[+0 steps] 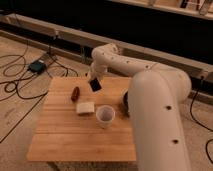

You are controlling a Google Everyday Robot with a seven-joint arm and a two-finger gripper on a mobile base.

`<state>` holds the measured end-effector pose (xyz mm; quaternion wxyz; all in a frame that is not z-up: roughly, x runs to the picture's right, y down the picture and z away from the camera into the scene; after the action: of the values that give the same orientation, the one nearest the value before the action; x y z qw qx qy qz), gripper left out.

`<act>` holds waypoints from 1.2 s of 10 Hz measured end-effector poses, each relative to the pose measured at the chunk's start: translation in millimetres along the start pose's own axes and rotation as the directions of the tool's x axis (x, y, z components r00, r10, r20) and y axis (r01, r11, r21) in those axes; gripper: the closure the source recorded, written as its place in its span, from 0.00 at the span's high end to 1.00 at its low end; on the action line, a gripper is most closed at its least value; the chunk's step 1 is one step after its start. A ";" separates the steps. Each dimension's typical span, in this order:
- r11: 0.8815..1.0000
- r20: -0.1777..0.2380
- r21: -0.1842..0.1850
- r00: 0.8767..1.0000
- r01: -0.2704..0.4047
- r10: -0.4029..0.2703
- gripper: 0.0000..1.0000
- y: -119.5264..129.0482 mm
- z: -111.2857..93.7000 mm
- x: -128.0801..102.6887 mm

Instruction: Place the eraser in the ceramic cup

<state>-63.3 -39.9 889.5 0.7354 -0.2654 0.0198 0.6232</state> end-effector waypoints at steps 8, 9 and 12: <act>0.989 0.137 -0.128 0.987 -0.067 0.085 0.00 3.9 -63.4 57.1; 0.989 0.139 -0.138 0.987 -0.057 0.076 0.00 6.4 -66.3 63.1; 0.987 0.148 -0.158 0.987 -0.034 0.058 0.00 13.4 -76.4 81.0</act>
<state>-34.6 2.9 789.9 0.6973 -0.2729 -0.0787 0.6581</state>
